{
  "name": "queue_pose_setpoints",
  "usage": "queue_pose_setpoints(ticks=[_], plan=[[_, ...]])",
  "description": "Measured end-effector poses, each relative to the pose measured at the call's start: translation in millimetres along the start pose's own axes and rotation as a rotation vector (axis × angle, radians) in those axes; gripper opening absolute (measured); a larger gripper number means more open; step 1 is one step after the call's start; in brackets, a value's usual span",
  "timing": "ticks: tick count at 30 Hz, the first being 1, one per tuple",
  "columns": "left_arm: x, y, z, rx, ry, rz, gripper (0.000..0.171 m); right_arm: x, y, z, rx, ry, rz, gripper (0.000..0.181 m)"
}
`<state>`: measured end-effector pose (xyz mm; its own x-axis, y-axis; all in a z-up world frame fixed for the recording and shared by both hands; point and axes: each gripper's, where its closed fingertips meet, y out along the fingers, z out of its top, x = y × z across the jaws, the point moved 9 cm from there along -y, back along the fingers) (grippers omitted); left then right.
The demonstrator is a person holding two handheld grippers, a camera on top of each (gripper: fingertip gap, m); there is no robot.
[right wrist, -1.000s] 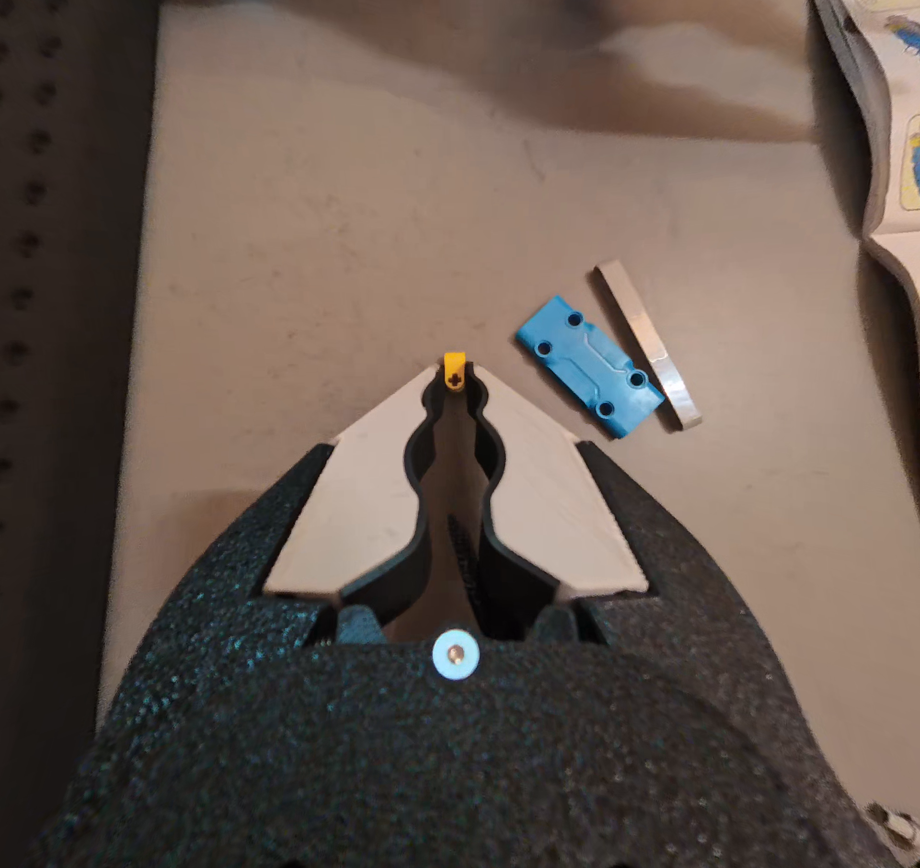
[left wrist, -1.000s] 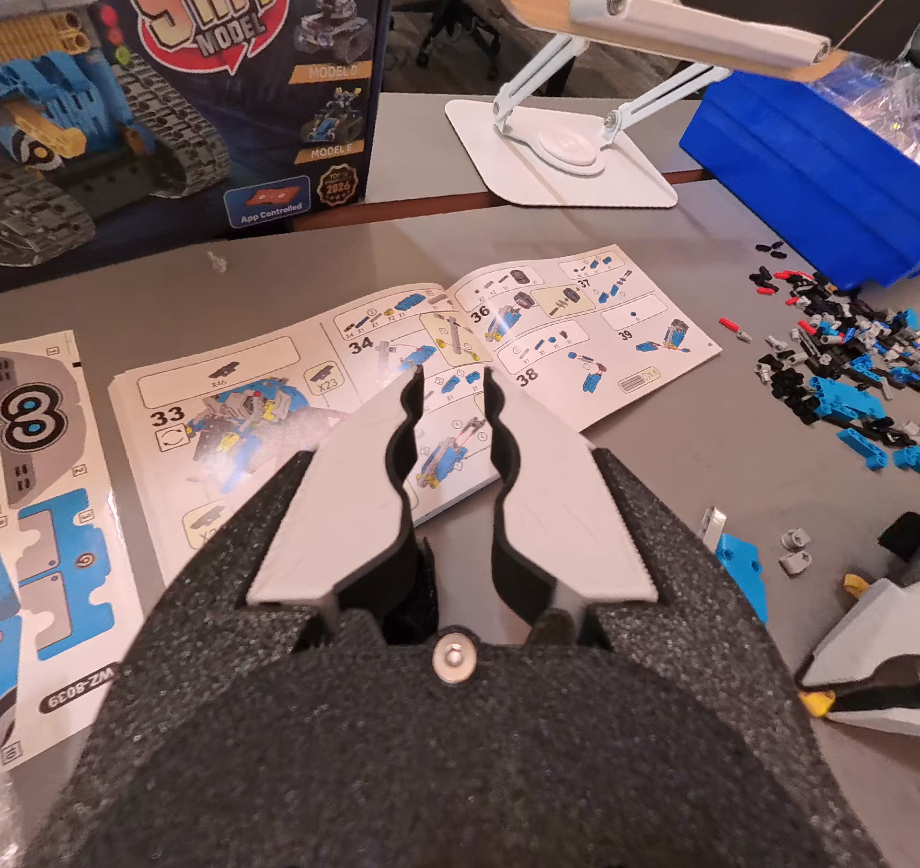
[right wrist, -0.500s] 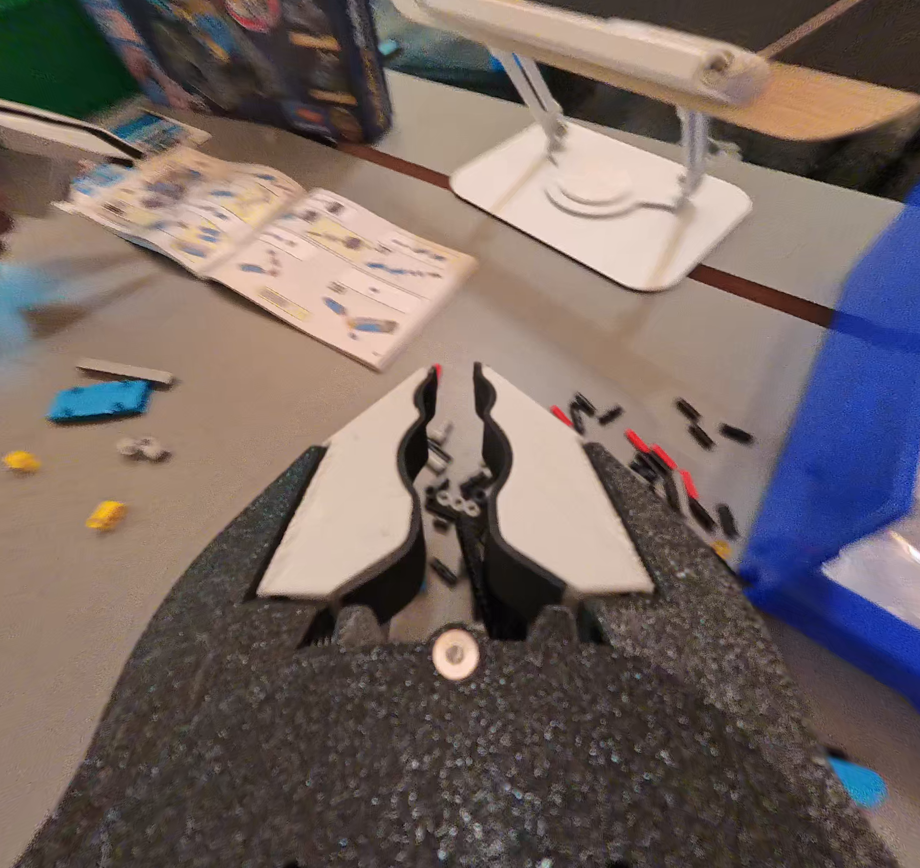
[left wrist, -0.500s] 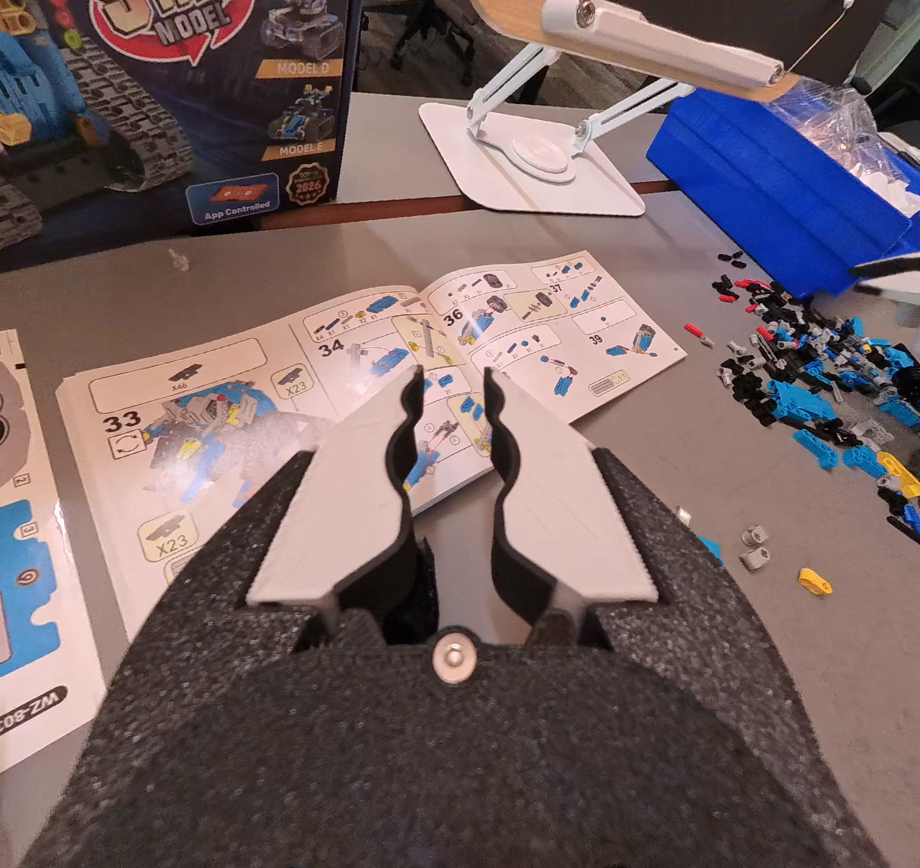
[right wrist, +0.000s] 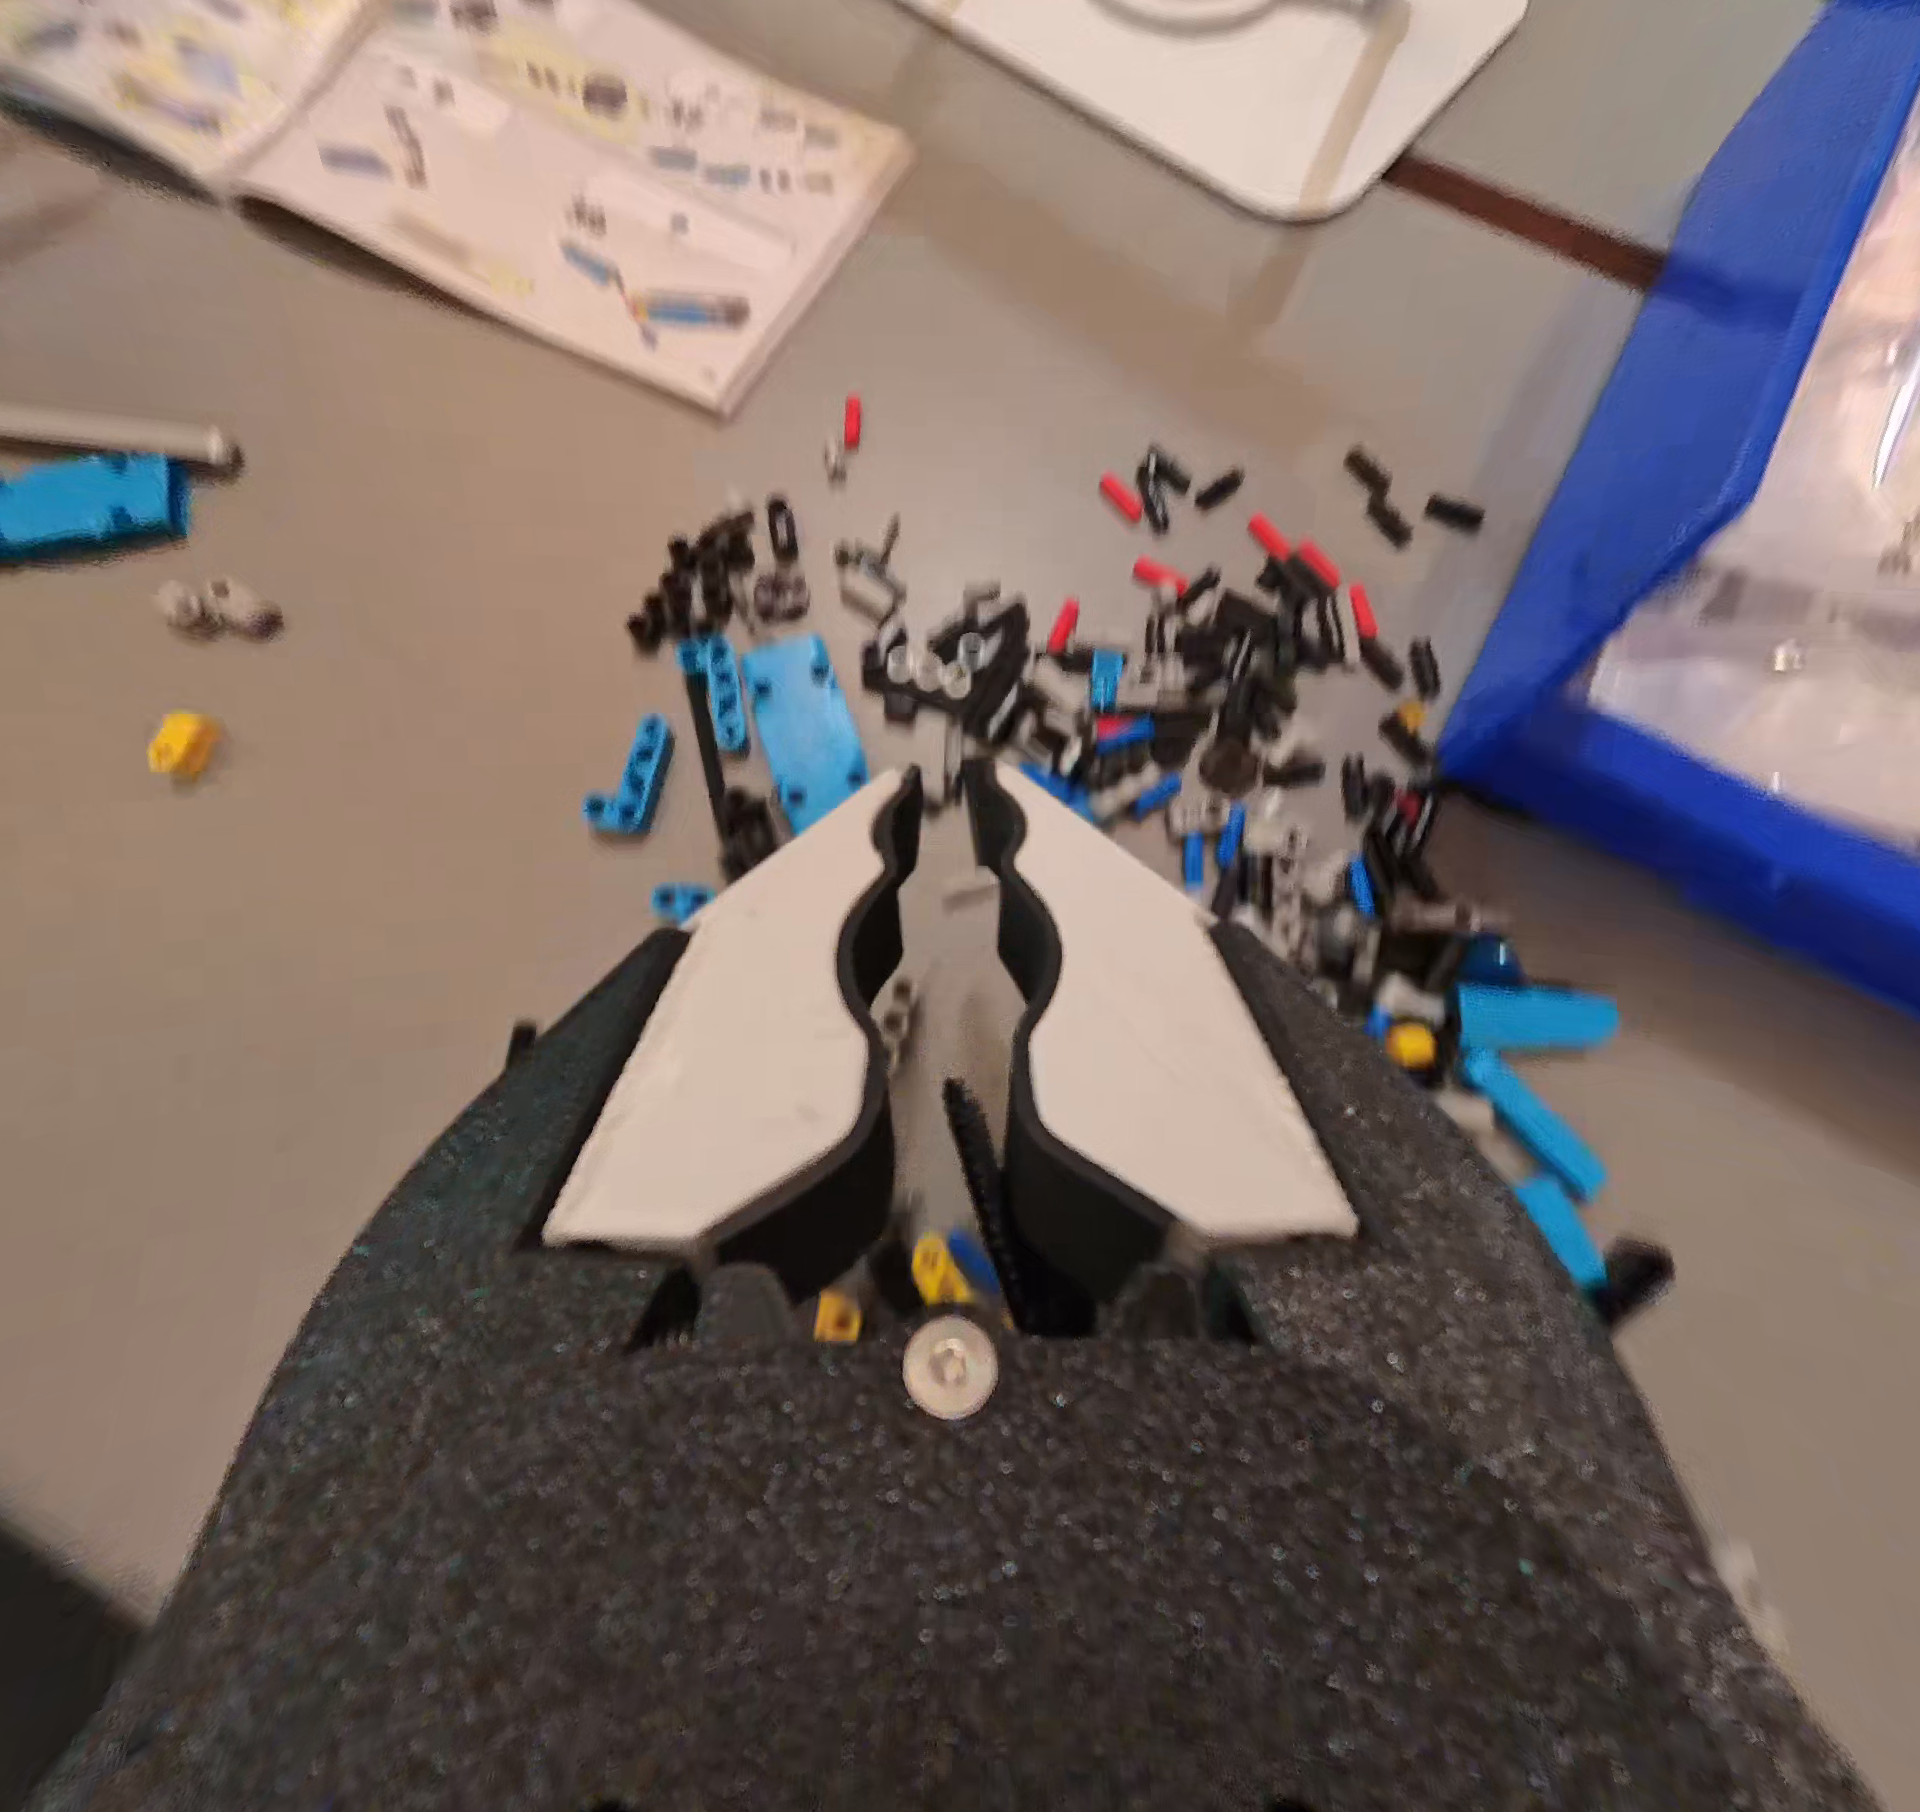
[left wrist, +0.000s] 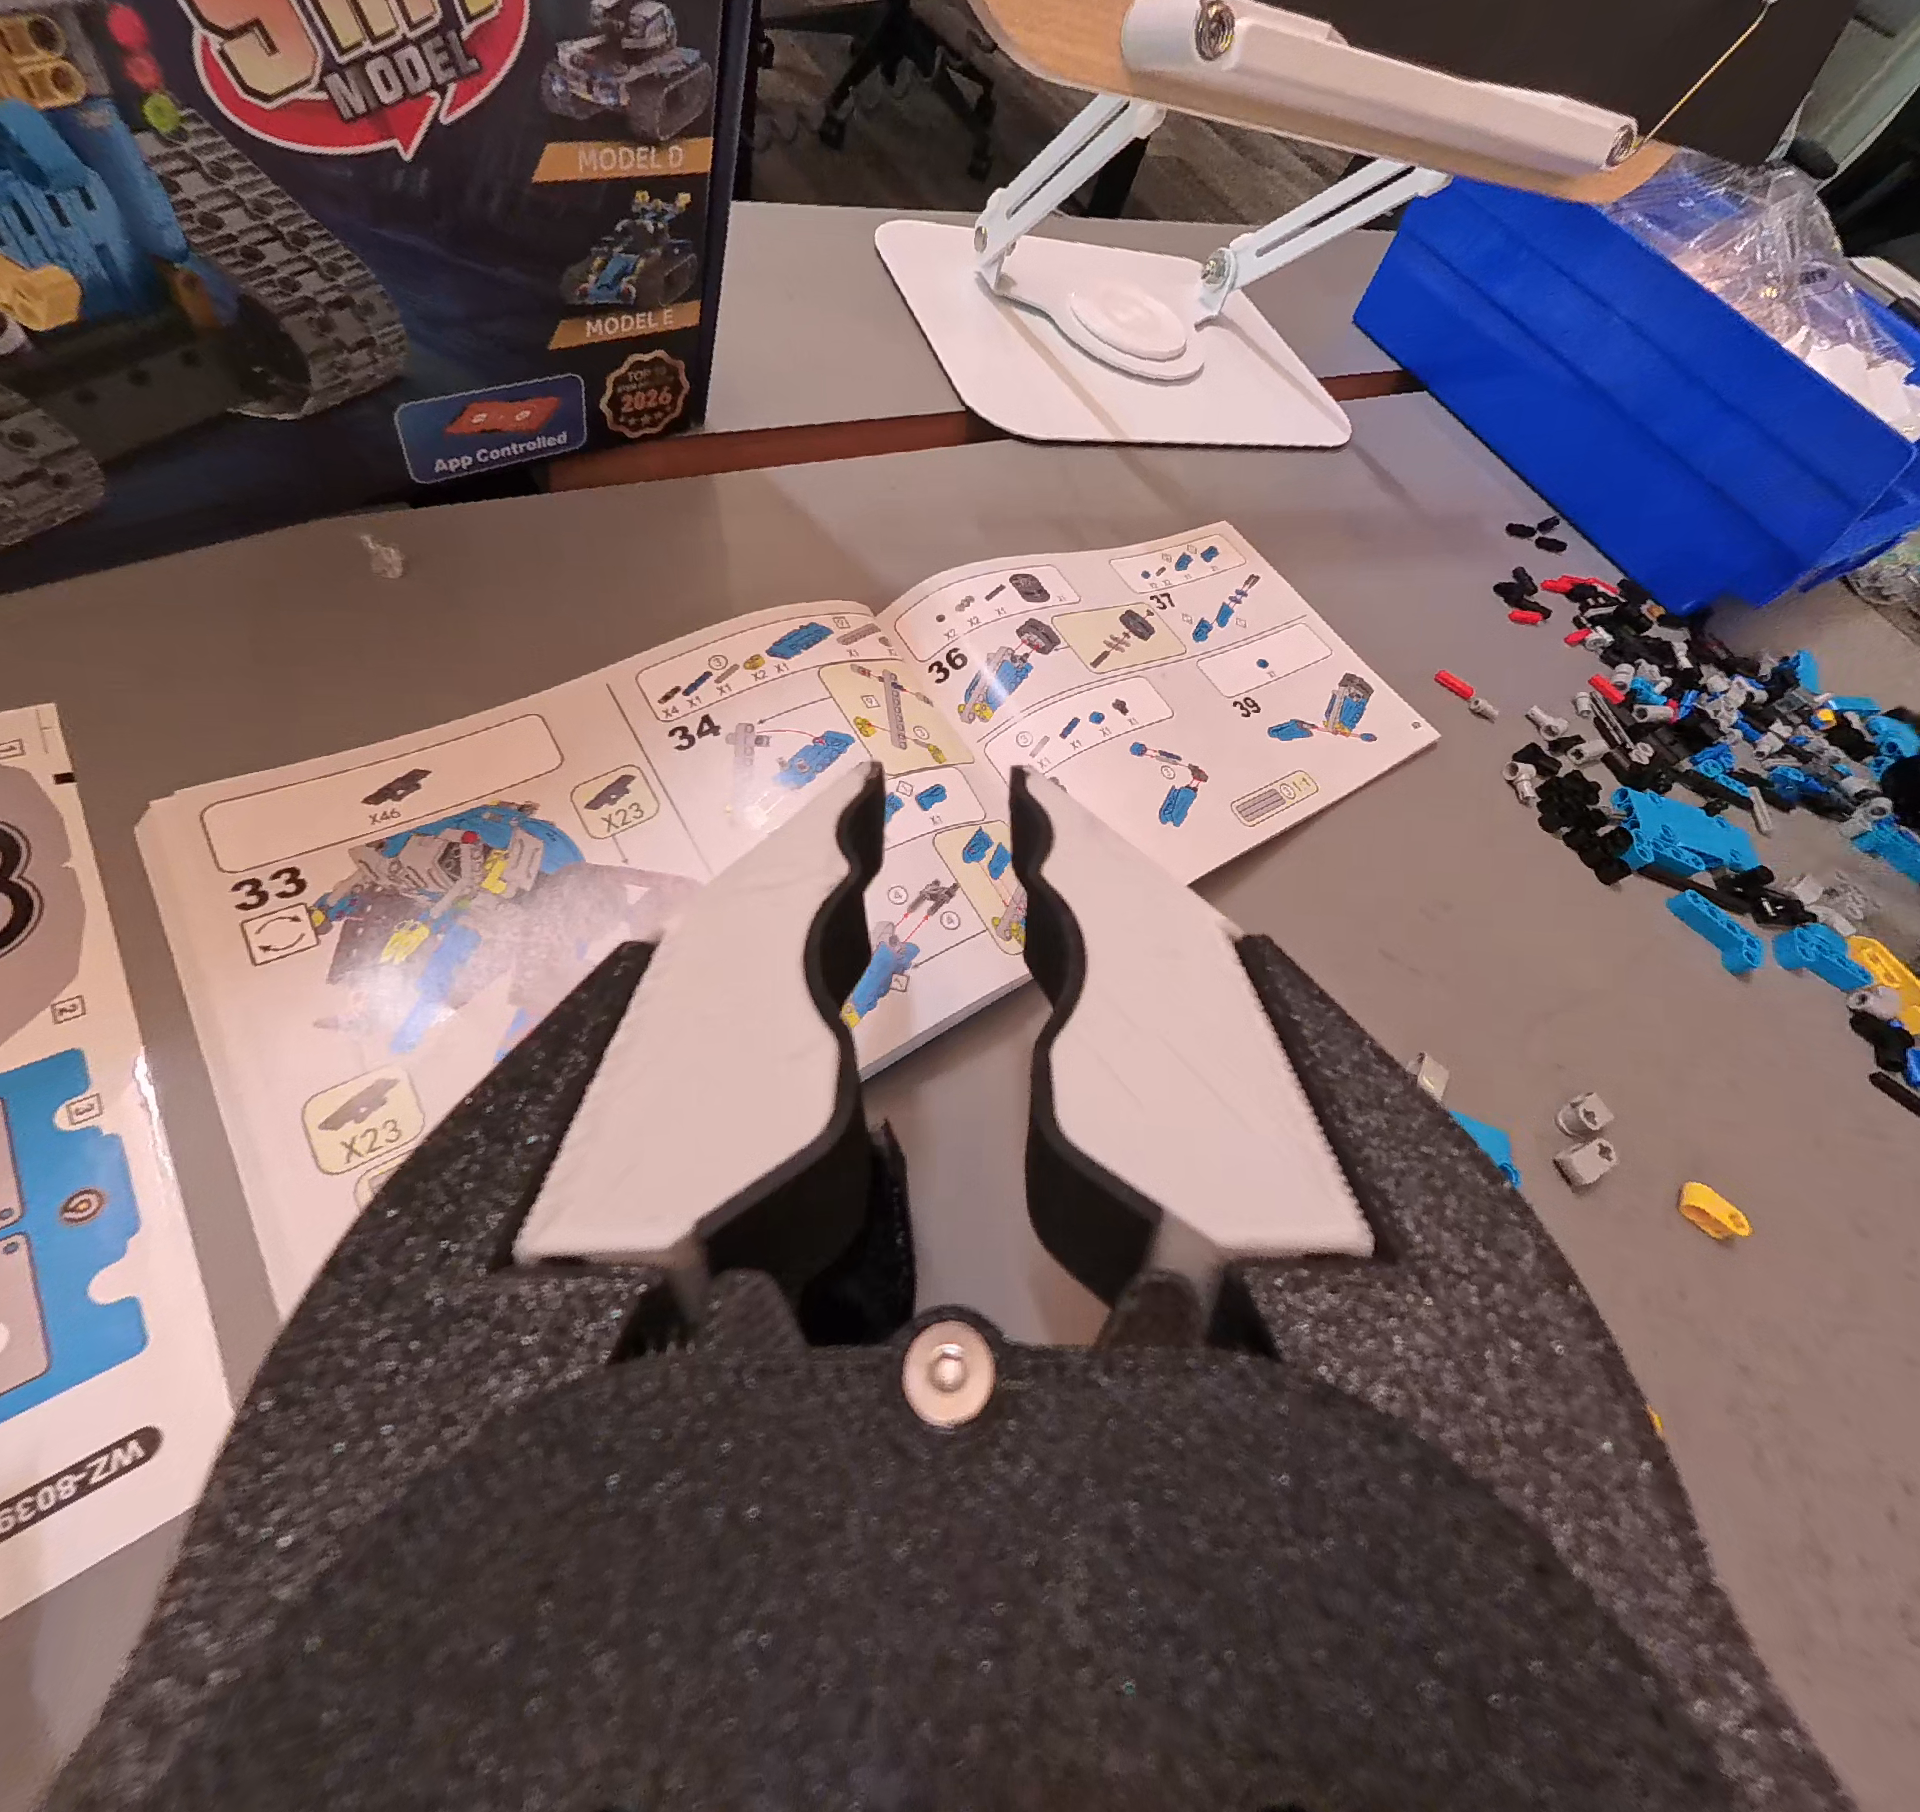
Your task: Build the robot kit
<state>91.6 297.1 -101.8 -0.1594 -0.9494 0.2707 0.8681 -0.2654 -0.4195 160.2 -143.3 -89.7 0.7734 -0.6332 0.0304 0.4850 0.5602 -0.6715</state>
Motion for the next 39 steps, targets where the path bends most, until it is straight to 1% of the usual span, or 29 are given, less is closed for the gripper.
queue_pose_setpoints(ticks=[3,7,11,14,18,21,25,30,33,39], plan=[[2.6,2.7,-2.1,-0.012,0.008,-0.006,0.023,-8.0,-18.2,-26.7,-0.073,-0.002,-0.022,0.016],[9.0,7.0,-5.1,-0.028,0.019,-0.020,0.023,-6.2,-15.0,-45.5,-0.125,0.028,-0.029,0.016],[14.7,9.0,-7.4,-0.041,0.052,-0.019,0.023,-4.9,1.9,-38.5,-0.096,0.039,-0.030,0.016],[14.8,7.8,-6.2,-0.034,0.052,-0.017,0.023,-4.4,15.8,-32.0,-0.126,-0.001,-0.054,0.016],[13.4,5.7,-4.1,-0.024,0.038,-0.022,0.023,-1.8,25.8,-28.0,-0.148,0.014,-0.049,0.016],[13.6,5.0,-3.3,-0.024,0.057,-0.007,0.023,-0.2,31.2,-30.2,-0.171,0.024,-0.051,0.016],[15.6,5.5,-3.7,-0.032,0.094,0.010,0.023,5.2,33.7,-32.5,-0.181,0.049,-0.063,0.017],[16.2,5.3,-3.5,-0.032,0.098,0.006,0.023,7.9,35.1,-31.2,-0.192,0.087,-0.028,0.012],[15.1,4.7,-3.0,-0.029,0.094,0.006,0.023,13.2,36.2,-30.3,-0.197,0.137,-0.020,0.007],[13.8,3.2,-1.8,-0.023,0.089,0.006,0.023,19.7,39.5,-28.2,-0.191,0.236,0.013,0.005]])
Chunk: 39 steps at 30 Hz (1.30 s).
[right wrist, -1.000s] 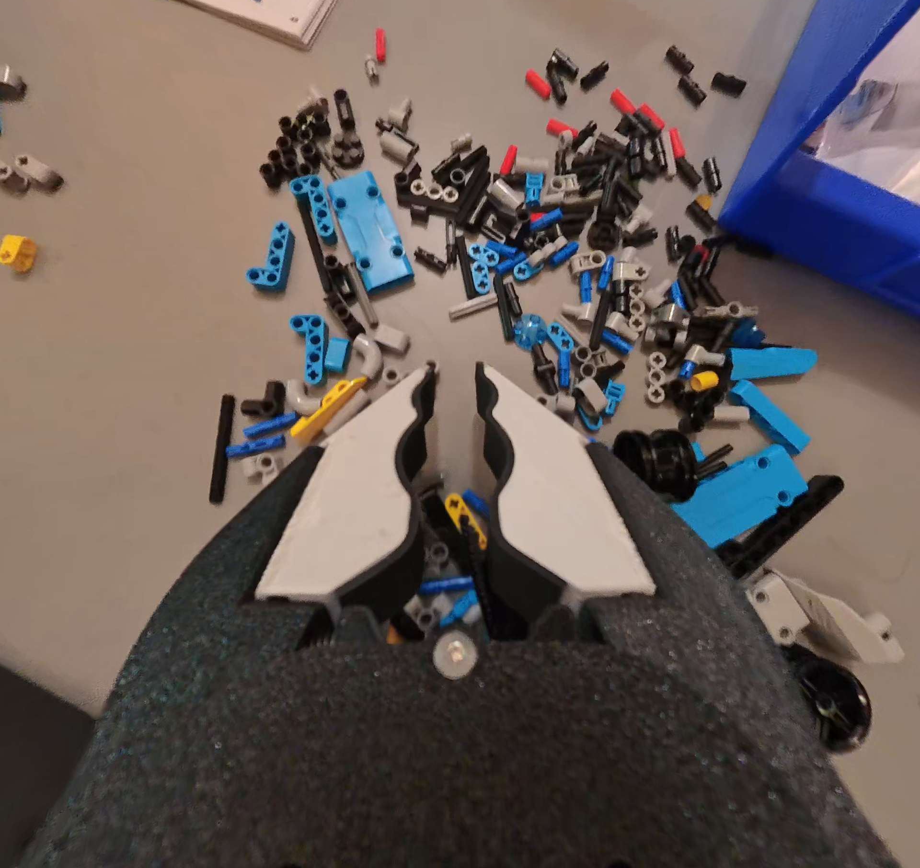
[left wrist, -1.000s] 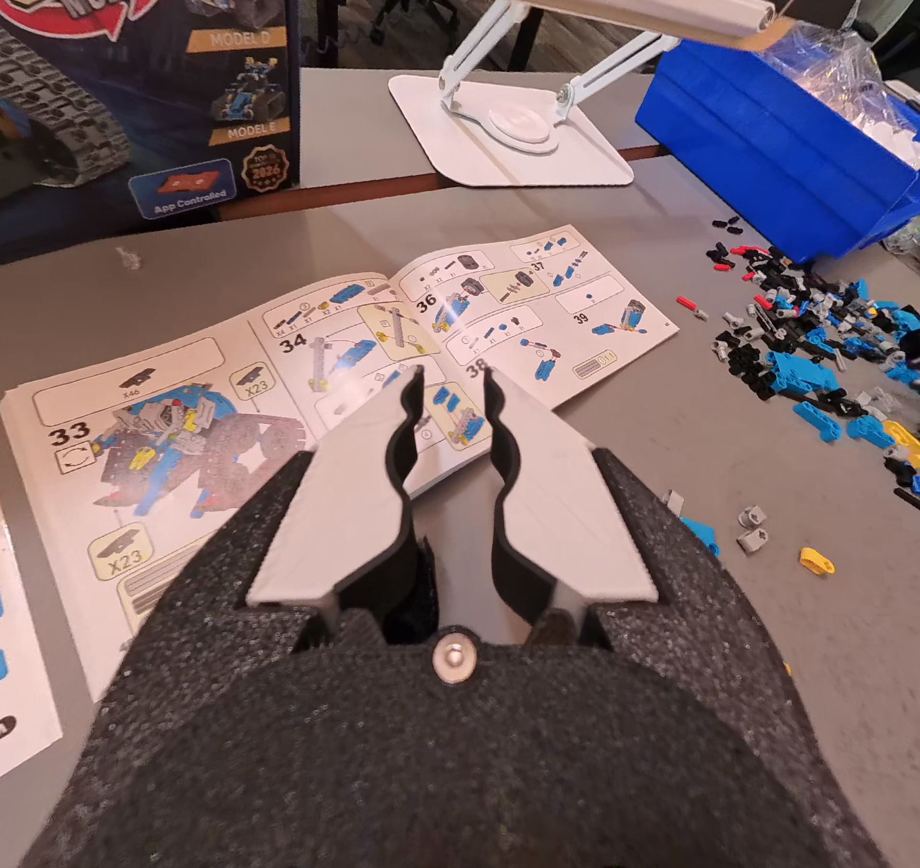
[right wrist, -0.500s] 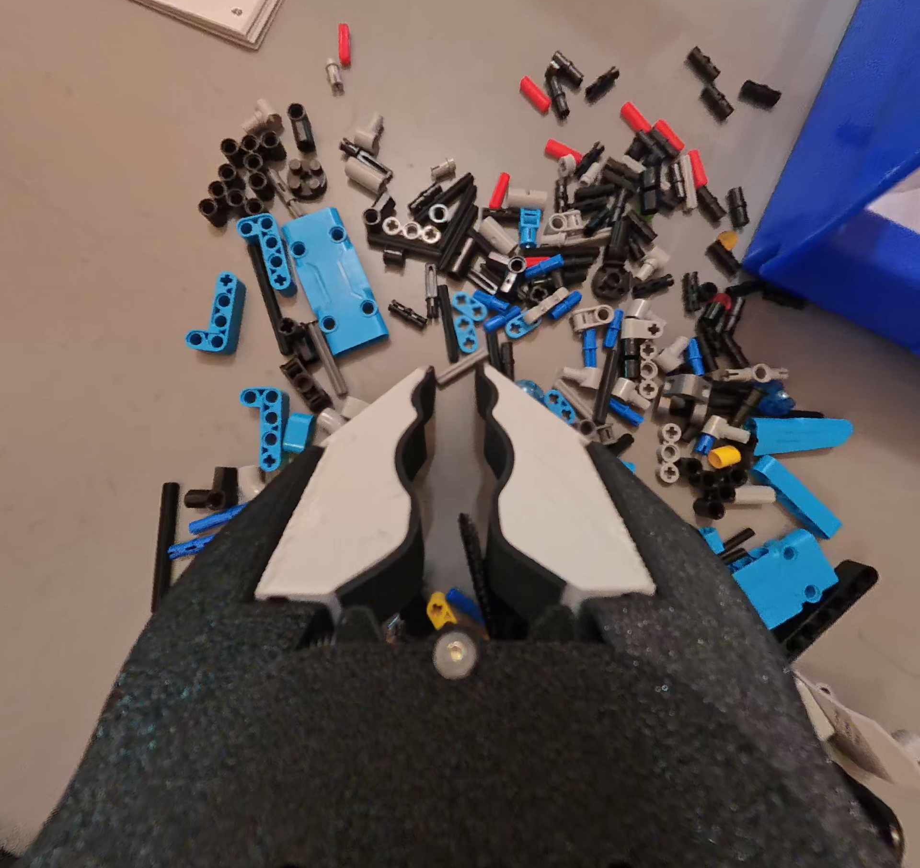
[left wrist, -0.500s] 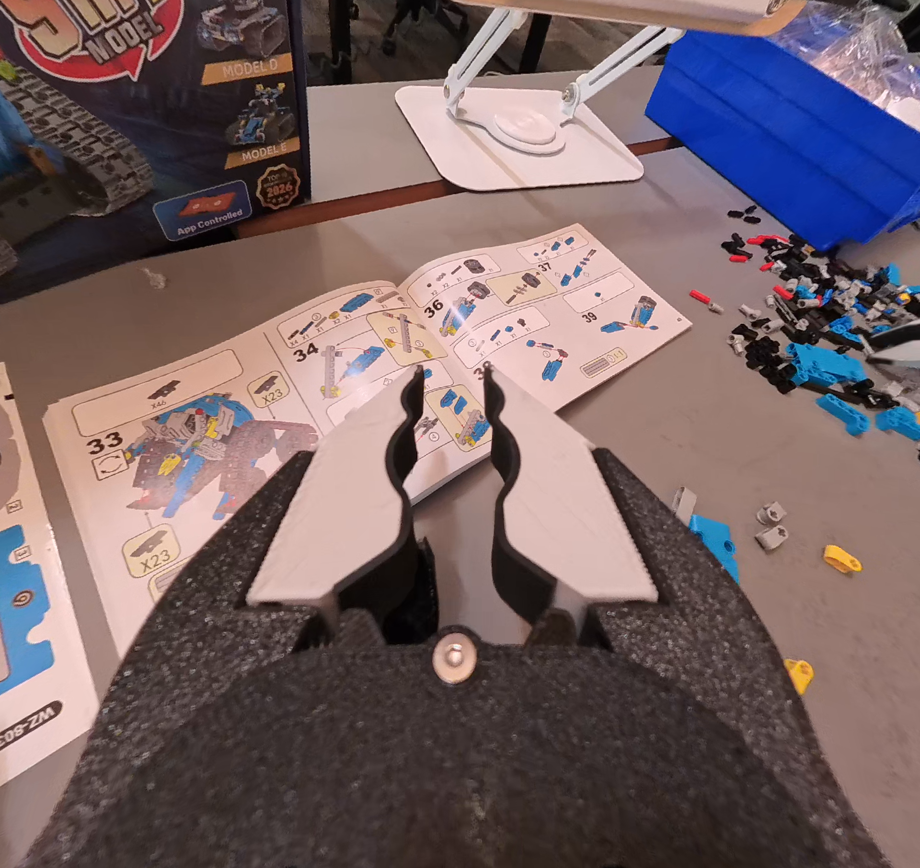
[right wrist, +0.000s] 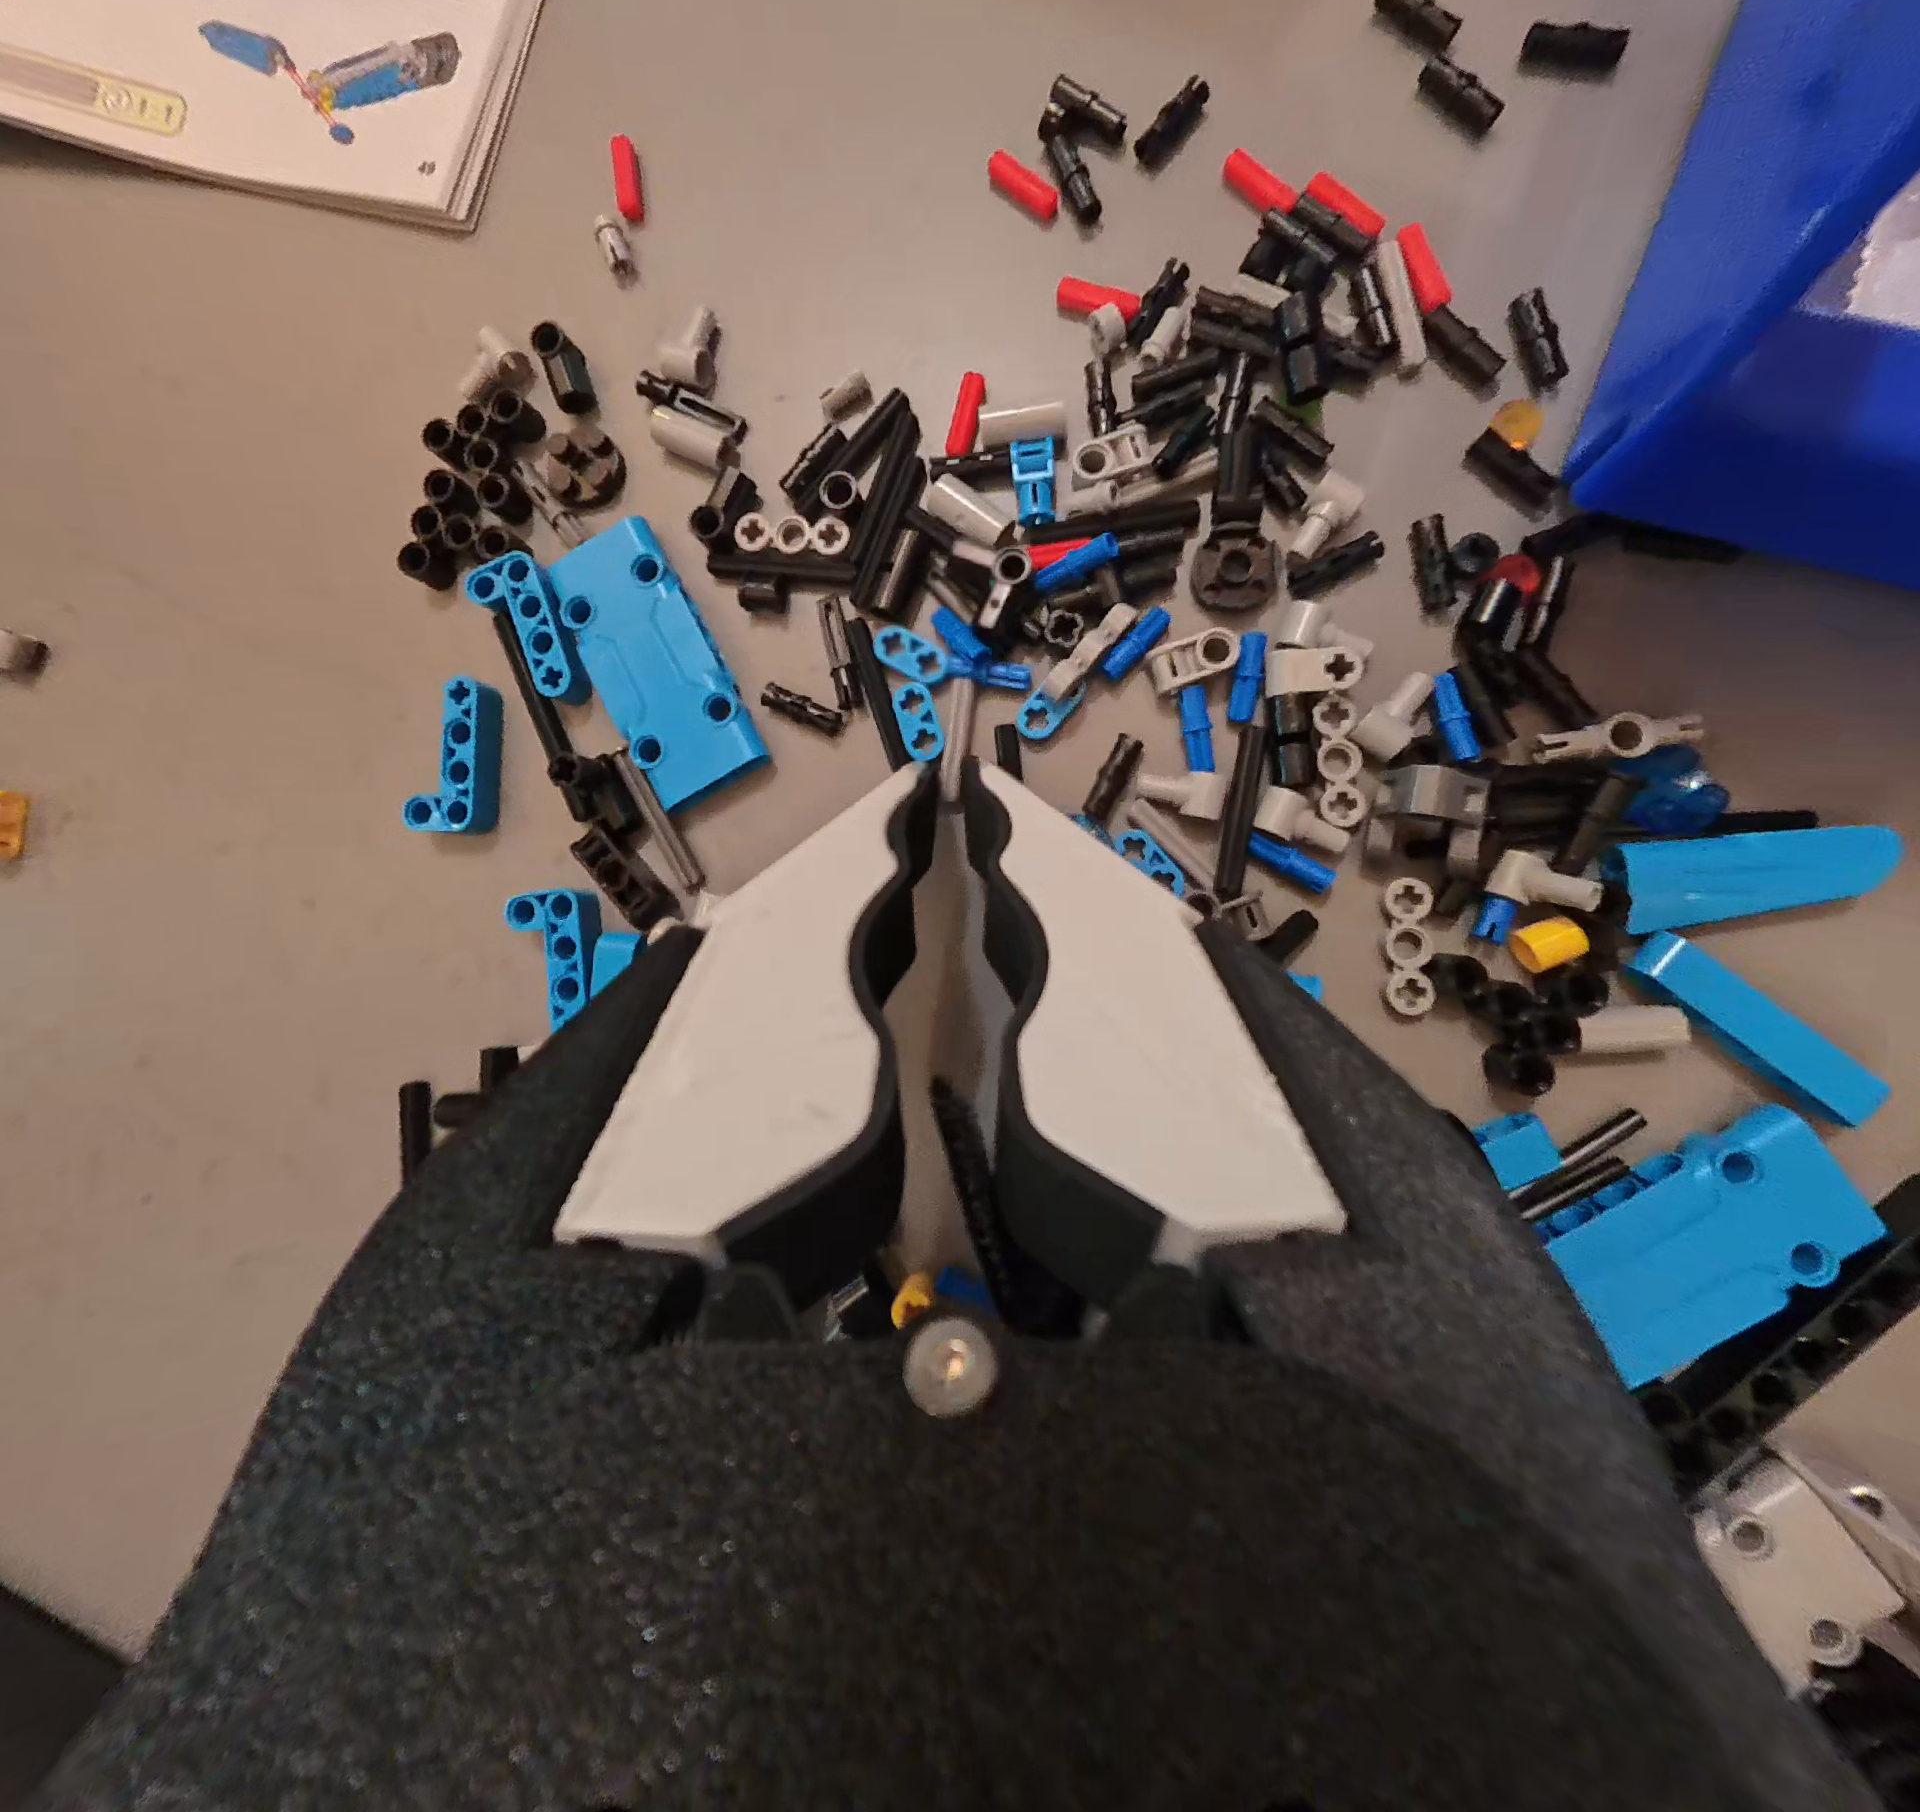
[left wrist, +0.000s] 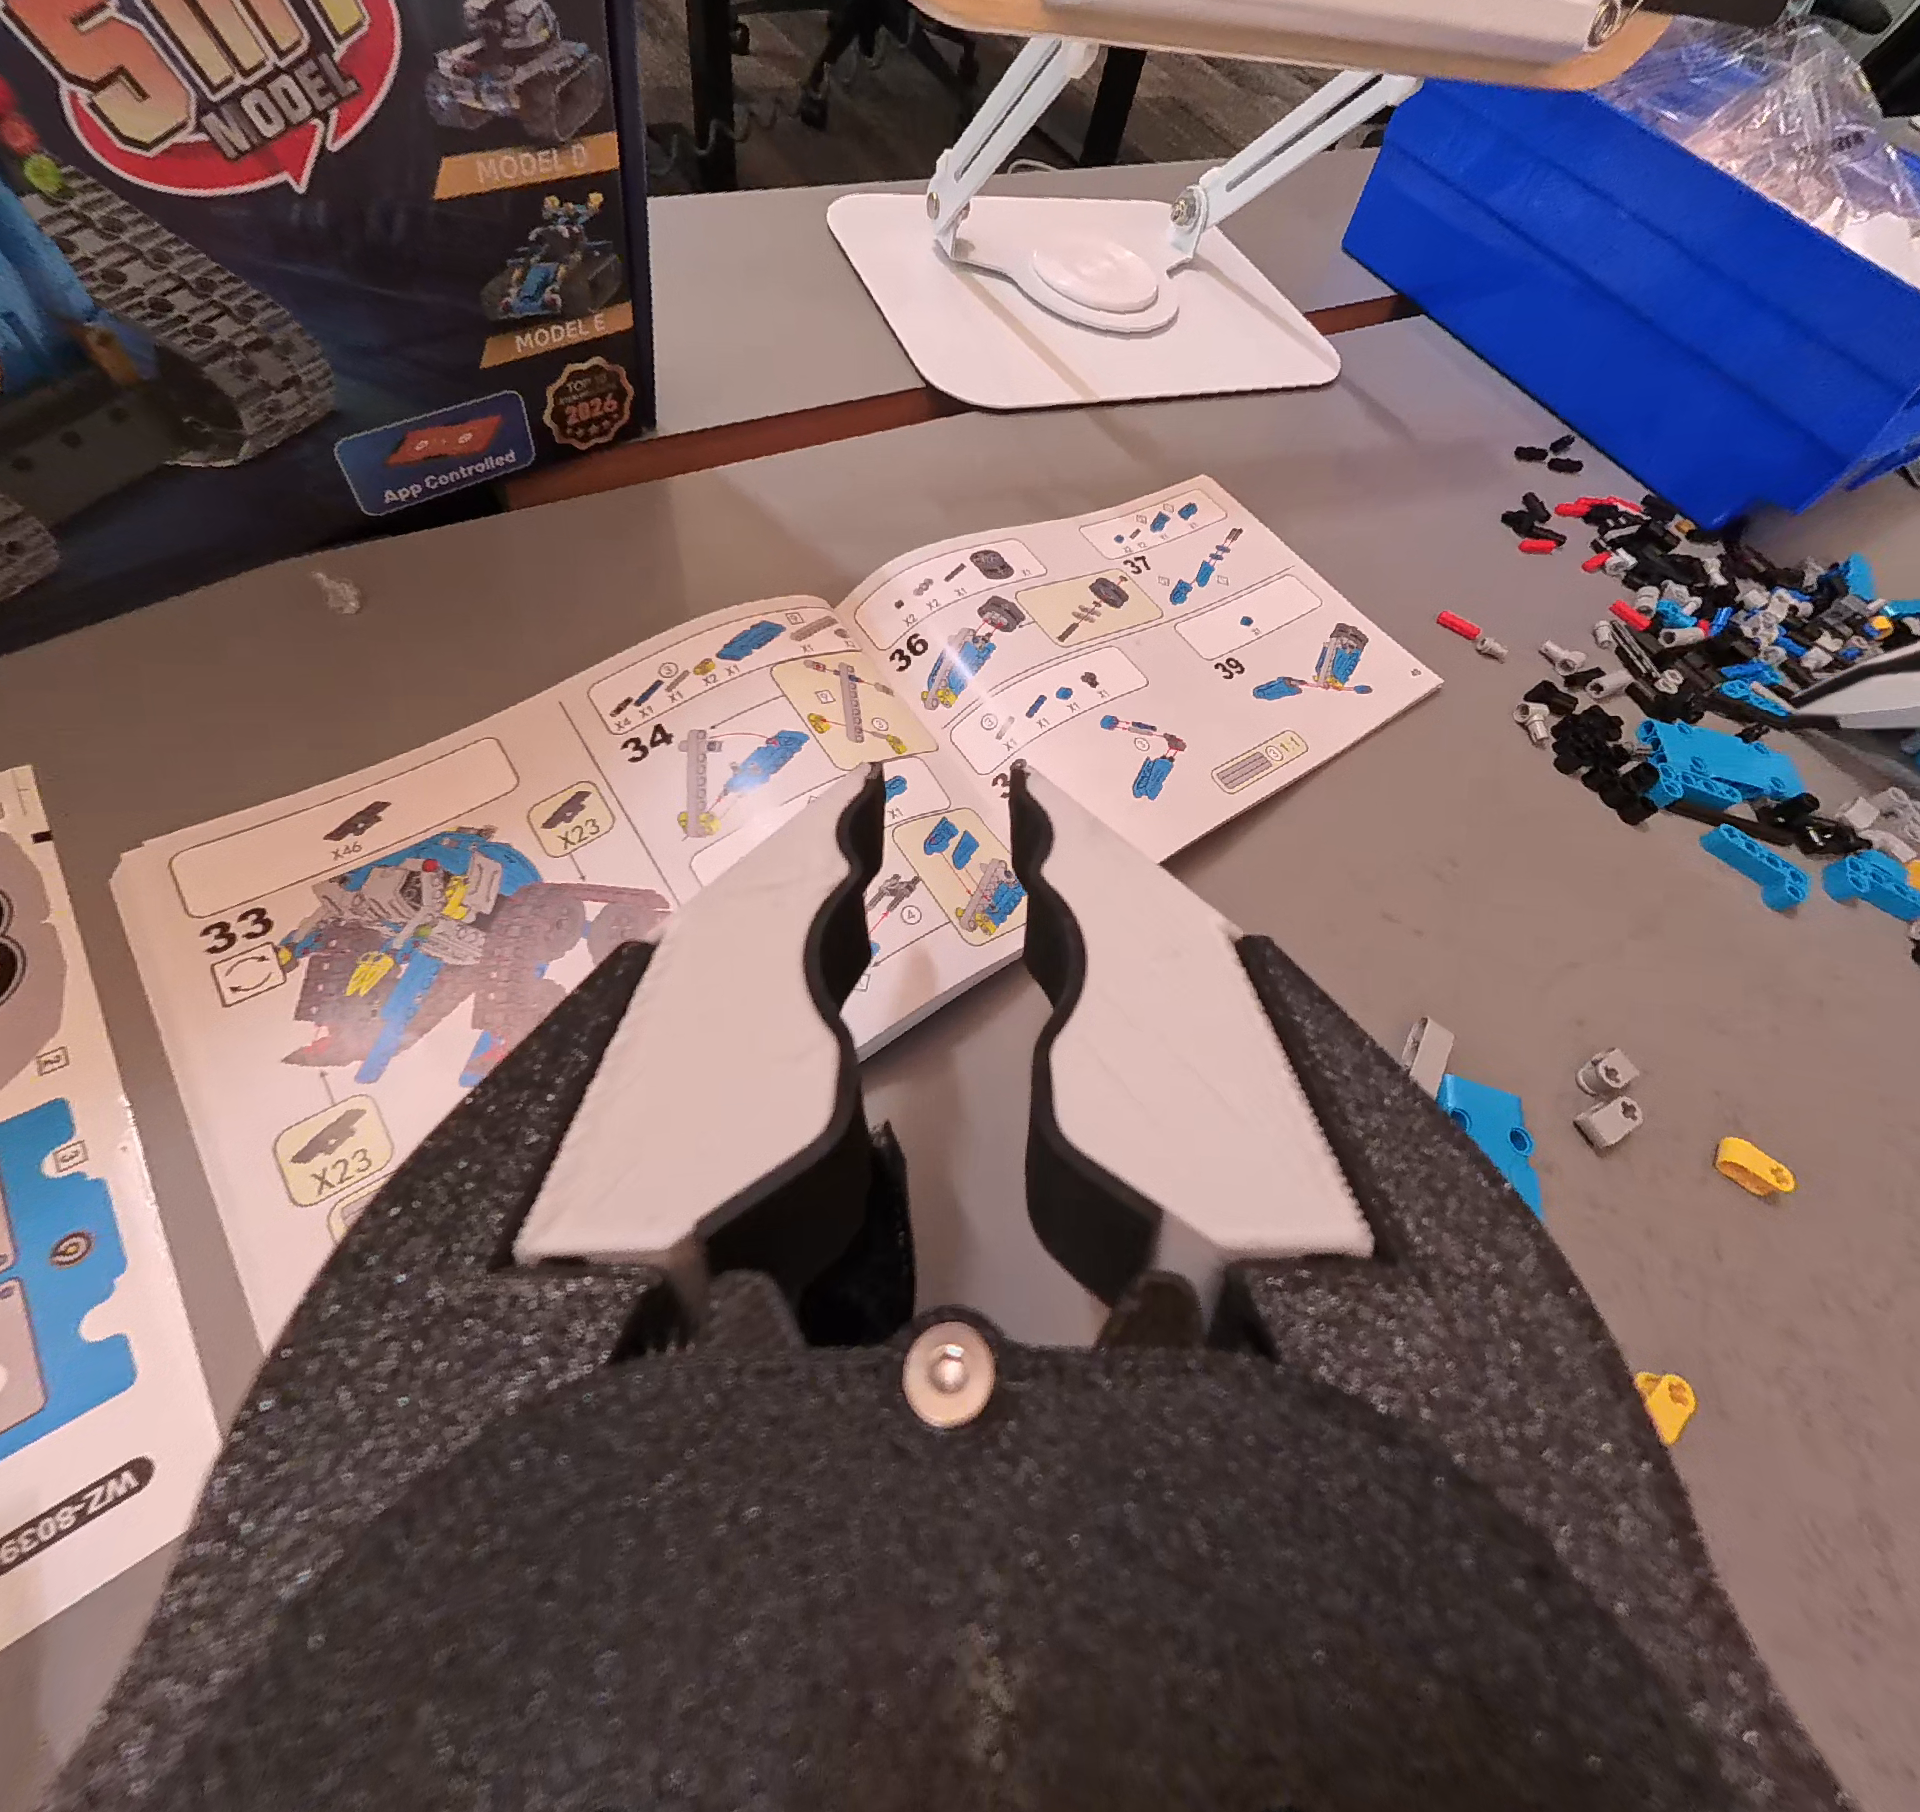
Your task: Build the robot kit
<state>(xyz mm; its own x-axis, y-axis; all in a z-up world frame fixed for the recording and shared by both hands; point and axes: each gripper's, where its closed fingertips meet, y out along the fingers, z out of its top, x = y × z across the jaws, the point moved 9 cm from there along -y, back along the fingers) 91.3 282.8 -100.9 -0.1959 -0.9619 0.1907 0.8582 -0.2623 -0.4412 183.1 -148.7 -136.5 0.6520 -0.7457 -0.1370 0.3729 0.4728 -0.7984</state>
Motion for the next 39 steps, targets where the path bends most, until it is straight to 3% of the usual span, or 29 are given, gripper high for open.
queue_pose_setpoints(ticks=[6,11,14,16,18,20,23,28,37,39], plan=[[-2.0,-1.6,0.8,0.003,0.003,0.007,0.023,-1.9,-4.7,0.4,-0.038,-0.045,-0.030,0.004],[-1.7,-3.6,1.8,0.003,-0.011,-0.045,0.023,-25.0,-31.9,9.5,0.015,-0.153,-0.034,0.004],[1.6,-4.1,-1.4,-0.055,-0.038,-0.178,0.023,-67.9,-43.2,34.8,0.124,-0.263,0.042,0.004],[3.2,-8.0,-1.0,-0.085,-0.149,-0.338,0.023,-111.5,-38.5,55.7,0.203,-0.373,0.134,0.004],[6.7,-15.7,4.6,-0.044,-0.259,-0.530,0.024,-156.7,-26.2,76.3,0.291,-0.467,0.219,0.004],[6.4,-23.2,12.5,0.048,-0.309,-0.612,0.024,-197.6,-12.1,94.8,0.402,-0.509,0.335,0.004],[8.8,-35.7,22.7,0.172,-0.344,-0.744,0.024,-234.6,15.1,117.9,0.514,-0.391,0.551,0.004],[10.3,-46.4,28.5,0.265,-0.337,-0.835,0.023,-248.4,29.8,130.6,0.547,-0.018,1.107,0.003],[33.3,-47.5,27.4,0.265,-0.275,-0.957,0.021,-247.9,30.9,121.2,0.525,0.092,1.292,0.003],[36.9,-49.6,28.0,0.279,-0.263,-0.982,0.003,-247.2,32.3,121.0,0.520,0.094,1.280,0.003]])
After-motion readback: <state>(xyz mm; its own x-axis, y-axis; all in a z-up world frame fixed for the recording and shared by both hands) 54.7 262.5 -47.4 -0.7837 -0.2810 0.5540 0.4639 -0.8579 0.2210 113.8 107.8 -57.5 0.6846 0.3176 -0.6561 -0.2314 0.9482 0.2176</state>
